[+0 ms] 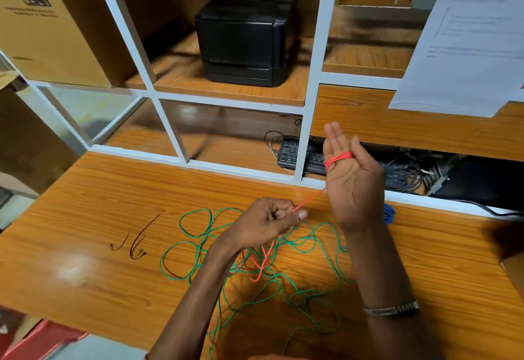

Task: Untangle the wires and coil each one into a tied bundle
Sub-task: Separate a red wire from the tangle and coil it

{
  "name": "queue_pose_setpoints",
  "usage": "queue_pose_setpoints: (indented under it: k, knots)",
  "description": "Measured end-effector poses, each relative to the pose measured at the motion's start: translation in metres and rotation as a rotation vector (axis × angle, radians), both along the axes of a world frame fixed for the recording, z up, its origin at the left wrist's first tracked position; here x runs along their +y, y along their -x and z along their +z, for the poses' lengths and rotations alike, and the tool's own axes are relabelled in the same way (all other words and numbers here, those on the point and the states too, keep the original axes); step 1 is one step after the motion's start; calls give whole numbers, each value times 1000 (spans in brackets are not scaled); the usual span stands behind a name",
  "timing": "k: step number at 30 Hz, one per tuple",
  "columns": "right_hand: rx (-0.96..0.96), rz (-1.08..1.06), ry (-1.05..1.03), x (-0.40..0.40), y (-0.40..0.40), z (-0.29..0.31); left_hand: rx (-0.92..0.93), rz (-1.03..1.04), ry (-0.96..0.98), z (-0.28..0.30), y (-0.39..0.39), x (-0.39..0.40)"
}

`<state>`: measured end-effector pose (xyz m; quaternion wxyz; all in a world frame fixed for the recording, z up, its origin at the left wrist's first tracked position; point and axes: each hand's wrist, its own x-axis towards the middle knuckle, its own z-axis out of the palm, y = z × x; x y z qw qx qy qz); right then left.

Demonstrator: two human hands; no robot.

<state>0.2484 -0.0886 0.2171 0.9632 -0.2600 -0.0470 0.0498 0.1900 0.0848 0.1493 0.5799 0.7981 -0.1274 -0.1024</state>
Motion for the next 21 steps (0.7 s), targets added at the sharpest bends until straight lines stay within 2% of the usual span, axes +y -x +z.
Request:
queue_pose_setpoints:
  k: [4, 6, 8, 9, 10, 11, 13, 16, 21]
  knots:
    - [-51, -227, 639, 4, -6, -20, -60, 55, 26, 5, -1, 2]
    - [-42, -186, 959, 7, -7, -22, -64, 79, -7, 5, -3, 6]
    - [-57, -21, 1394, 4, -7, -24, -85, 134, -22, 6, -4, 8]
    - [-99, 159, 1608, 3, -1, -21, -109, 171, -23, 6, -4, 9]
    - [-145, 361, 1722, 4, 5, -20, -130, 210, -25, 6, -4, 9]
    - [-176, 534, 1731, 7, 11, -22, -143, 243, -22, 6, -4, 8]
    - [-141, 703, 1617, 12, 21, -21, -131, 289, 24, 5, -5, 9]
    - [-128, 696, 1495, 13, 19, -22, -99, 317, 135, 5, -4, 12]
    - [-122, 856, 1159, -1, 16, -25, -66, 314, 232, 13, 0, 9]
